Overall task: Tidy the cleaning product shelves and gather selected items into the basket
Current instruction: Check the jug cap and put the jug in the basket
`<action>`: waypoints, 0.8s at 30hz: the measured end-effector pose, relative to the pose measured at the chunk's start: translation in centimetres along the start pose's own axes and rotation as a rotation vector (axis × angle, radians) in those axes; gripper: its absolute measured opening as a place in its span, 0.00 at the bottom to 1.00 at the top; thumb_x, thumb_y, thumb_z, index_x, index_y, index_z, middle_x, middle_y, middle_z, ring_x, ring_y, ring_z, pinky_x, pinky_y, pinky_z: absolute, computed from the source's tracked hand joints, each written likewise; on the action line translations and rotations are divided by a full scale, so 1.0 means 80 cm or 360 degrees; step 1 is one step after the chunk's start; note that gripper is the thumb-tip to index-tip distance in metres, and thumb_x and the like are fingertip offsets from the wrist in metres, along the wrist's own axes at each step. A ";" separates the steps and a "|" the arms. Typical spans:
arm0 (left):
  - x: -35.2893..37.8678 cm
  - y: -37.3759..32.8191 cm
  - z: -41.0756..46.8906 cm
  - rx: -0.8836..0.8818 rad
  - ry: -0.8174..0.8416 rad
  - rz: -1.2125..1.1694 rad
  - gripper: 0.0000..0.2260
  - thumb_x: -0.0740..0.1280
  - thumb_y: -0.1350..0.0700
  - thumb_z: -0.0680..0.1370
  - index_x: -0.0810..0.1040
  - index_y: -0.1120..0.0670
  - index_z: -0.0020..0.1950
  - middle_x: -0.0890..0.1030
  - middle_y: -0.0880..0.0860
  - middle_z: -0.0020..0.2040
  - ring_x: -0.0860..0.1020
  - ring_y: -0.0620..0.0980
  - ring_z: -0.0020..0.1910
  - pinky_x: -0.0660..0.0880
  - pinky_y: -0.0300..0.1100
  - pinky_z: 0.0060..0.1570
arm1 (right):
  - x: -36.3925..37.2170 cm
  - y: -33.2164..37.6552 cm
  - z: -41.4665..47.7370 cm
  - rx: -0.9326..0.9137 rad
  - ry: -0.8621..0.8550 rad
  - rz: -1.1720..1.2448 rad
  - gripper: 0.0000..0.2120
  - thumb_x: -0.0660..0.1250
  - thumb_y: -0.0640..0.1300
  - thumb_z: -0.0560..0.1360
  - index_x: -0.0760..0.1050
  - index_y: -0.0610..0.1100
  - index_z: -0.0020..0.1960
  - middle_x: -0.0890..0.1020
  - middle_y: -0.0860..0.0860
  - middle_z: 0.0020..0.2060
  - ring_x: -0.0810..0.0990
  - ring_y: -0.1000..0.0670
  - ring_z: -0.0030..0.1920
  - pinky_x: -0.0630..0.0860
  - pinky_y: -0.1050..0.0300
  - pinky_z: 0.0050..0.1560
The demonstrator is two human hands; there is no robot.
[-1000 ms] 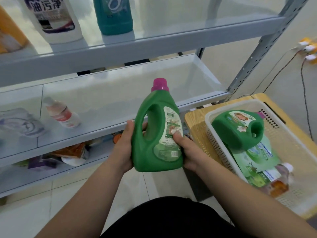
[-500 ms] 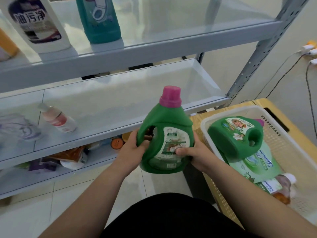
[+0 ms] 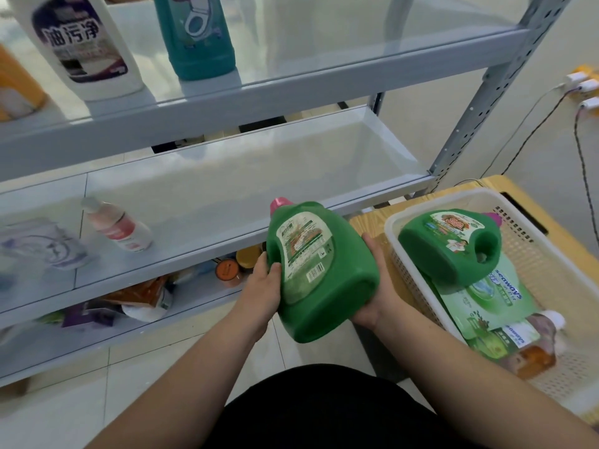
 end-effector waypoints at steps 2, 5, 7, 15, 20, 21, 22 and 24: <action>0.006 -0.018 -0.018 0.0161 0.0132 0.0009 0.20 0.58 0.35 0.79 0.76 0.42 0.66 0.81 0.47 0.62 0.78 0.49 0.61 0.75 0.61 0.65 | 0.001 -0.004 0.001 -0.0098 -0.0053 -0.0137 0.33 0.81 0.65 0.63 0.85 0.45 0.60 0.83 0.38 0.63 0.84 0.36 0.61 0.81 0.38 0.57; 0.020 -0.023 -0.036 0.0121 0.0463 -0.0285 0.43 0.75 0.29 0.64 0.71 0.48 0.73 0.81 0.53 0.66 0.80 0.55 0.64 0.75 0.63 0.65 | 0.005 -0.011 0.006 -0.0284 -0.0214 -0.0673 0.34 0.74 0.65 0.71 0.76 0.51 0.72 0.82 0.44 0.66 0.80 0.40 0.66 0.77 0.36 0.66; 0.018 -0.024 -0.037 0.0053 0.0614 -0.0453 0.51 0.83 0.36 0.59 0.67 0.52 0.76 0.79 0.59 0.68 0.79 0.62 0.65 0.75 0.65 0.66 | 0.012 -0.013 0.003 -0.0369 -0.0285 -0.0870 0.38 0.76 0.67 0.70 0.69 0.57 0.75 0.84 0.52 0.63 0.83 0.46 0.63 0.82 0.43 0.59; 0.009 -0.030 -0.043 0.0065 0.0592 -0.0439 0.36 0.82 0.51 0.61 0.76 0.54 0.66 0.86 0.58 0.58 0.85 0.61 0.56 0.83 0.55 0.51 | 0.016 -0.008 -0.008 -0.0512 -0.0322 -0.1178 0.46 0.78 0.75 0.58 0.69 0.66 0.72 0.82 0.47 0.60 0.86 0.45 0.56 0.83 0.39 0.58; 0.010 -0.032 -0.035 0.0145 0.0334 -0.0363 0.37 0.79 0.54 0.56 0.75 0.52 0.65 0.86 0.56 0.54 0.86 0.58 0.51 0.84 0.55 0.48 | 0.013 0.026 -0.029 -0.0729 -0.0360 -0.1504 0.38 0.76 0.72 0.62 0.70 0.69 0.70 0.78 0.47 0.65 0.81 0.46 0.63 0.79 0.41 0.64; 0.012 -0.032 -0.035 0.0147 0.0333 -0.0401 0.37 0.77 0.54 0.56 0.75 0.53 0.65 0.86 0.56 0.54 0.86 0.59 0.51 0.83 0.55 0.49 | 0.010 0.037 -0.033 -0.0757 -0.0427 -0.1623 0.37 0.75 0.71 0.64 0.70 0.68 0.71 0.76 0.48 0.67 0.78 0.47 0.66 0.77 0.41 0.67; 0.014 -0.031 -0.036 0.0146 0.0337 -0.0446 0.36 0.76 0.54 0.56 0.75 0.53 0.65 0.86 0.56 0.54 0.86 0.59 0.50 0.83 0.55 0.48 | 0.006 0.047 -0.037 -0.0769 -0.0501 -0.1729 0.40 0.74 0.72 0.63 0.68 0.67 0.73 0.74 0.49 0.69 0.76 0.49 0.68 0.74 0.43 0.69; 0.015 -0.030 -0.037 0.0134 0.0336 -0.0518 0.35 0.75 0.54 0.57 0.75 0.54 0.65 0.86 0.57 0.54 0.86 0.60 0.50 0.83 0.57 0.48 | -0.003 0.062 -0.044 -0.0712 -0.0597 -0.1834 0.45 0.73 0.73 0.63 0.65 0.63 0.76 0.71 0.52 0.69 0.74 0.51 0.67 0.73 0.46 0.69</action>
Point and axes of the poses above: each hand's wrist, its own z-axis towards the middle knuckle, its own x-axis out of the palm, y = z × x, the point moved 6 cm from there along z, towards the middle knuckle
